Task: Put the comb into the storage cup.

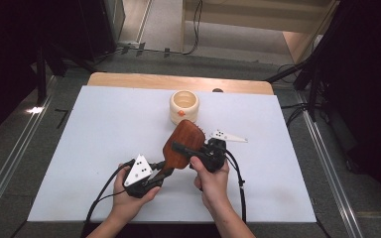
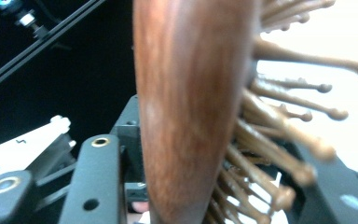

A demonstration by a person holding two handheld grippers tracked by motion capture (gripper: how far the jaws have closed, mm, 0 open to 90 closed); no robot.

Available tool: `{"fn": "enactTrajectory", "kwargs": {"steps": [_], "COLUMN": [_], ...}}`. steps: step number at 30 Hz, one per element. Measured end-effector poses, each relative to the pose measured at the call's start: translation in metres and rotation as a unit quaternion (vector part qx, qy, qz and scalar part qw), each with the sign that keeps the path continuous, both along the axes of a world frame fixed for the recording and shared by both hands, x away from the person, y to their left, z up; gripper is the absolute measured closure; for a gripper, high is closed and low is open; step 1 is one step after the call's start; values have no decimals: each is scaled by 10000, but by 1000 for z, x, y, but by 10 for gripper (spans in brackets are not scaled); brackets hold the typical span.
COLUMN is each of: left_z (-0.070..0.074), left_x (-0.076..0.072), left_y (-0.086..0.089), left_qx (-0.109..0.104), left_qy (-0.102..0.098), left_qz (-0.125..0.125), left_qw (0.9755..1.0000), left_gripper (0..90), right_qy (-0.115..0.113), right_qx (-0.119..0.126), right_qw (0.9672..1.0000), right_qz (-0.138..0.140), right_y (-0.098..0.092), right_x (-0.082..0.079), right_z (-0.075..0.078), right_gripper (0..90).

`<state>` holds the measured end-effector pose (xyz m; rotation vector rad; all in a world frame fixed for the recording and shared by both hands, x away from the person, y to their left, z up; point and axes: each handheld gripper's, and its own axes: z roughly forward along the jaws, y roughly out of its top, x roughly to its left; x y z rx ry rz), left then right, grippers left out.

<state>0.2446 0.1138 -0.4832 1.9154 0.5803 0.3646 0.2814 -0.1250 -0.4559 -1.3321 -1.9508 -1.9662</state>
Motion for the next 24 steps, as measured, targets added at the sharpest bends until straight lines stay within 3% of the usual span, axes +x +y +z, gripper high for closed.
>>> {"fn": "enactTrajectory", "kwargs": {"steps": [4,6,8,9,15,16,24], "left_z": [2,3,4,5,12,13,13], "left_x": [2,3,4,4,7,9,13], "left_y": [3,5,8,10,23,28,47], "left_qx": [-137,-182,-285,-301,-541,-566,-609], "left_qy": [97,144,148,129,163,152,184], "left_qz": [-20,41,87,127,147,181,321], "left_qw": [9999,9997,9994,9994,9983,9981,9975], "left_gripper": [633,497,446,346,207,134,88], "right_qy": [-153,-237,-279,-352,-425,-483,-575], "right_qx": [-97,-126,-155,-219,-194,-182,-197], "right_qw": [9998,9996,9994,9991,9989,9987,9981], "right_qz": [86,112,106,70,11,-11,-48], "right_y": [2,2,2,1,-3,-5,-9], "right_x": [-2,-4,-5,-6,-8,-8,-11], "right_z": [2,4,5,6,10,11,18], "right_gripper": [518,521,522,523,524,524,525]}}
